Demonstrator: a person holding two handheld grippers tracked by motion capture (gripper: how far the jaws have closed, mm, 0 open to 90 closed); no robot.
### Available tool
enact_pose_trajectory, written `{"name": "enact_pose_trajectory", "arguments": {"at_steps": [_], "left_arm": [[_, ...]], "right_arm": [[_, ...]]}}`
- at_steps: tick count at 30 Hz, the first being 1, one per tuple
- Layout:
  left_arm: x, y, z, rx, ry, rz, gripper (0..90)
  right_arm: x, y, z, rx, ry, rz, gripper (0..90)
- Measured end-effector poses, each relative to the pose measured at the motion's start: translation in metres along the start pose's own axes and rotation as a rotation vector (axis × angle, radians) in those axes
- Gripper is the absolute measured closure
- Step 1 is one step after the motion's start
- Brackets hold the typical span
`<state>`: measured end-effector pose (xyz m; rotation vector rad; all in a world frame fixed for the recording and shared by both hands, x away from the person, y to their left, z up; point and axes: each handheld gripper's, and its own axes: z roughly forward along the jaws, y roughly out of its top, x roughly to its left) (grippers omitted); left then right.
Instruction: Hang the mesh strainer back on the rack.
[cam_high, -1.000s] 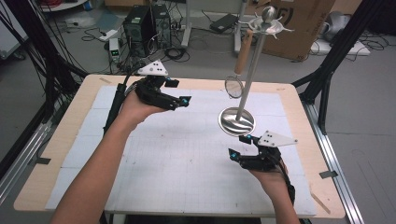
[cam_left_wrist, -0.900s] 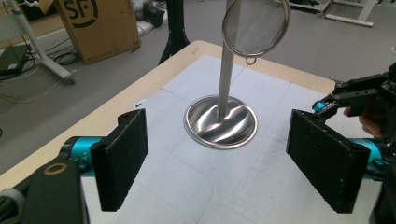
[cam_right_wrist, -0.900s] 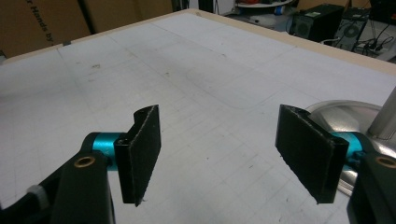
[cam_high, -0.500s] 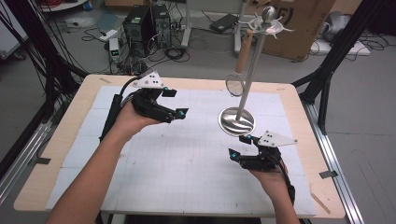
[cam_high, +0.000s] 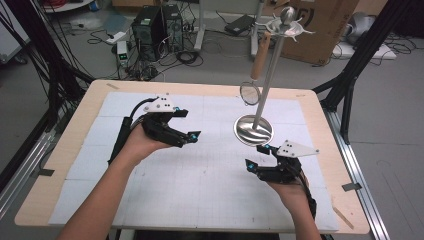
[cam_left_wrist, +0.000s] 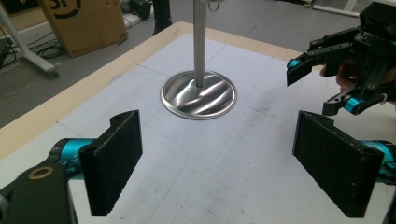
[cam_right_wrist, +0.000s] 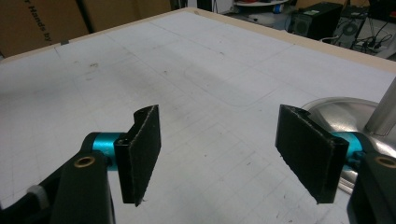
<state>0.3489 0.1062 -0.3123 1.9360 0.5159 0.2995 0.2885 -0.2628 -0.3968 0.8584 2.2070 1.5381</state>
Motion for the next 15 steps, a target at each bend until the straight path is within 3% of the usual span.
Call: {"name": "enact_pose_trajectory", "arguments": {"at_steps": [15], "left_arm": [[-0.012,-0.044,-0.014,0.001,0.019,0.001,15.3]], "right_arm": [[-0.002,-0.001,-0.002,-0.003,-0.006,0.008,30.5]]}}
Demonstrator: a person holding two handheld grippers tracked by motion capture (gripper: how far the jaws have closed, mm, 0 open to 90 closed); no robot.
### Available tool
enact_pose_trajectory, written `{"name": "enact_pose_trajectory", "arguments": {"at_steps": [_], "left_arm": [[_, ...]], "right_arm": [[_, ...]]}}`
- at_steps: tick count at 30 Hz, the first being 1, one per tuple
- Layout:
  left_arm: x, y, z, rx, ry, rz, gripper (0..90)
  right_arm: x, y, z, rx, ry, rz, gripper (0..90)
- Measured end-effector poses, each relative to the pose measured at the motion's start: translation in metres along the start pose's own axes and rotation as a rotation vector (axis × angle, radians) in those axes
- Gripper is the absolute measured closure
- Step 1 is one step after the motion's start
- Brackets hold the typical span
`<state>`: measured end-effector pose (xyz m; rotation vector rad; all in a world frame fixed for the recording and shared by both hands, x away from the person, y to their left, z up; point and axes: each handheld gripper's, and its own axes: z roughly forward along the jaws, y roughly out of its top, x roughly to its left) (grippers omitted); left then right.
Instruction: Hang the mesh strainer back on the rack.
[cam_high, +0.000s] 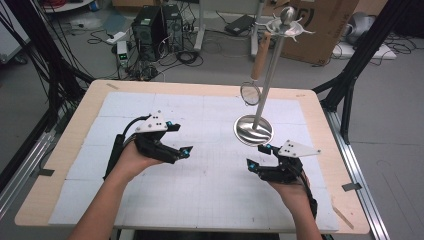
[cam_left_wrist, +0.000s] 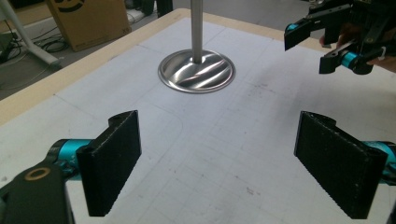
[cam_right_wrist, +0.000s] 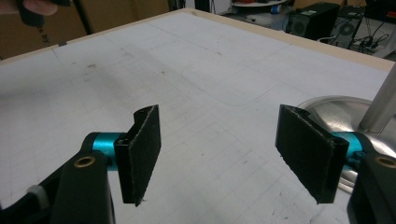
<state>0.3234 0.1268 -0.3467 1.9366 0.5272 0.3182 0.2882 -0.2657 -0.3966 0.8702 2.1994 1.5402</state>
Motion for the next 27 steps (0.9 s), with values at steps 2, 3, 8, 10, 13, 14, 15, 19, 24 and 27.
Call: {"name": "enact_pose_trajectory", "arguments": {"at_steps": [2,3,8,10,13,14,15,19,24,27], "left_arm": [[-0.002,-0.007,-0.002,-0.018,-0.002,-0.014,15.3],[-0.003,-0.011,-0.004,-0.018,0.004,-0.015,15.3],[-0.005,-0.027,-0.007,-0.022,0.022,-0.033,15.3],[-0.006,-0.030,-0.007,-0.013,0.031,-0.037,15.2],[-0.006,-0.034,-0.007,-0.003,0.037,-0.038,14.3],[-0.006,-0.035,-0.006,-0.004,0.037,-0.040,14.1],[-0.007,-0.035,-0.007,-0.002,0.035,-0.040,14.0],[-0.008,-0.038,-0.006,-0.009,0.033,-0.041,14.0],[-0.009,-0.046,-0.006,-0.024,0.031,-0.051,14.0],[-0.008,-0.050,-0.007,-0.024,0.030,-0.067,14.0]], "right_arm": [[0.000,0.000,0.000,0.000,-0.001,-0.001,30.5],[0.000,0.000,0.000,0.001,-0.002,-0.002,30.5],[-0.001,0.000,-0.001,0.001,-0.003,0.001,30.5],[-0.001,0.000,0.000,0.001,-0.005,0.000,30.5],[-0.001,-0.001,0.000,0.005,-0.007,-0.002,30.5],[-0.001,-0.001,0.000,0.003,-0.008,-0.002,30.5],[-0.002,-0.001,0.000,0.003,-0.007,-0.003,30.5],[-0.003,-0.001,-0.002,0.004,-0.013,0.004,30.5],[-0.005,-0.002,-0.002,0.007,-0.018,0.003,30.5],[-0.006,-0.003,-0.002,0.008,-0.015,0.010,30.5]]}}
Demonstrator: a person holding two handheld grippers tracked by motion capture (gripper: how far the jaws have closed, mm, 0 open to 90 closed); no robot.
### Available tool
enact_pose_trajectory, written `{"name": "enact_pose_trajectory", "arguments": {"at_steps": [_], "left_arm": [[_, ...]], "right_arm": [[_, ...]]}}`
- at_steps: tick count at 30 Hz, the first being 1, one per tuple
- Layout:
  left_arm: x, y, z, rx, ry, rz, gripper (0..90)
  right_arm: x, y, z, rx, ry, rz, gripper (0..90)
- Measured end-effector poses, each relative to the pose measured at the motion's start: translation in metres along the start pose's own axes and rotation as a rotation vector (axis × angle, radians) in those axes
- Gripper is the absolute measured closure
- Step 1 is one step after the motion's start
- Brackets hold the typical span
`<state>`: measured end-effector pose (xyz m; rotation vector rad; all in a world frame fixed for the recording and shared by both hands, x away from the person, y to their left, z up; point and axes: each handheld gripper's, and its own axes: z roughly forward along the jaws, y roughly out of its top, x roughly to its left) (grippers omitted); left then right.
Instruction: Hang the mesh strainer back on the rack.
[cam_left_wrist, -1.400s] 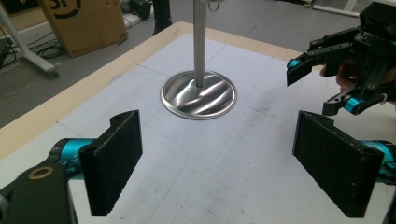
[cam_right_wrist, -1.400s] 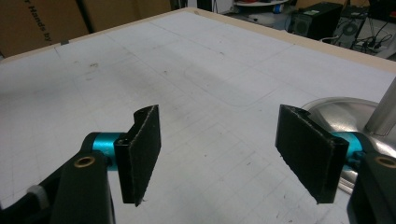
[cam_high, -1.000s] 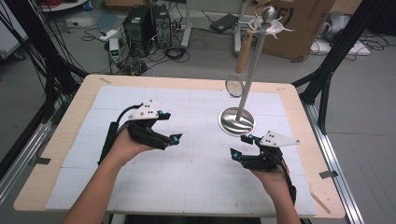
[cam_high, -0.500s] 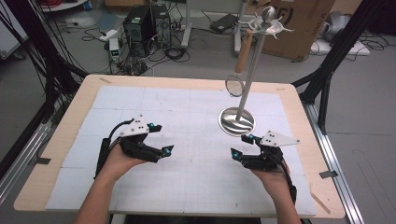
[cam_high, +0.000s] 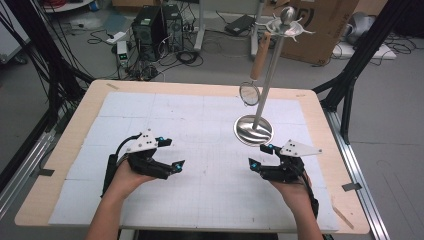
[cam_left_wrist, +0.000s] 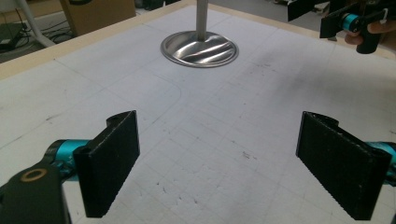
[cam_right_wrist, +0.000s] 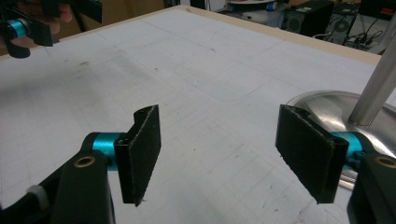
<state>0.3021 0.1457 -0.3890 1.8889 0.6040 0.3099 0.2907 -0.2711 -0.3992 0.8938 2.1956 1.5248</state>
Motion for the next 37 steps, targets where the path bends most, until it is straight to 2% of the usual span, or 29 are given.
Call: {"name": "enact_pose_trajectory", "arguments": {"at_steps": [2,12,21,31,37], "left_arm": [[0.0004,-0.0003,-0.0017,-0.005,0.012,0.003,14.0],[0.0020,-0.0028,-0.0047,-0.026,0.015,-0.011,14.0],[-0.0007,-0.0039,-0.0046,-0.015,0.014,0.007,14.1],[-0.0003,-0.0041,-0.0056,-0.014,0.020,0.006,14.1],[-0.0008,-0.0041,-0.0051,-0.020,0.009,0.008,13.7]], "right_arm": [[-0.0014,-0.0001,-0.0001,-0.001,0.001,-0.005,30.5],[-0.0029,-0.0024,-0.0022,0.003,-0.004,0.001,30.5],[-0.0016,-0.0023,-0.0014,0.005,-0.005,-0.002,30.5],[0.0002,-0.0027,0.0014,0.017,-0.003,-0.003,30.5],[0.0007,-0.0027,0.0023,0.015,0.000,-0.008,30.5]]}}
